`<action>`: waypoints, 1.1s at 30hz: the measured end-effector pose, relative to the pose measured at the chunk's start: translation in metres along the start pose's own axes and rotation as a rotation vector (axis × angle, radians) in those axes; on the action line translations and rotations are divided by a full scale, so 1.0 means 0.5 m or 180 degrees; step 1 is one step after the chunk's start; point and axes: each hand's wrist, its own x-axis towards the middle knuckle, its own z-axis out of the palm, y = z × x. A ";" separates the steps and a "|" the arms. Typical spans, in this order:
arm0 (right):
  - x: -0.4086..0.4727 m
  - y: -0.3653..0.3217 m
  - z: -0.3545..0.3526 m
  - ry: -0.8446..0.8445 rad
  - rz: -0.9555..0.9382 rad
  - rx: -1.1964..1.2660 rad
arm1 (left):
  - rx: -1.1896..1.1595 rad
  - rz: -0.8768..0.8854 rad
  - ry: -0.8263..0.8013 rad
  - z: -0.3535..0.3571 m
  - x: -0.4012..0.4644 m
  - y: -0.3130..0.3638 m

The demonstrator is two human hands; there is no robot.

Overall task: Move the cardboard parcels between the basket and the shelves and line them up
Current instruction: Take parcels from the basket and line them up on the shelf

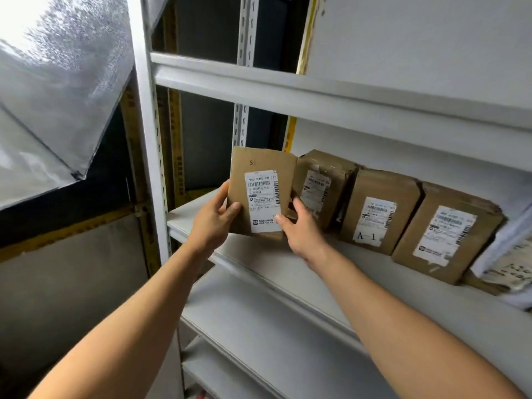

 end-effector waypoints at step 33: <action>0.336 0.099 0.200 0.2310 0.0865 -0.0129 | -0.0279 0.0163 -0.1101 0.021 0.471 -0.180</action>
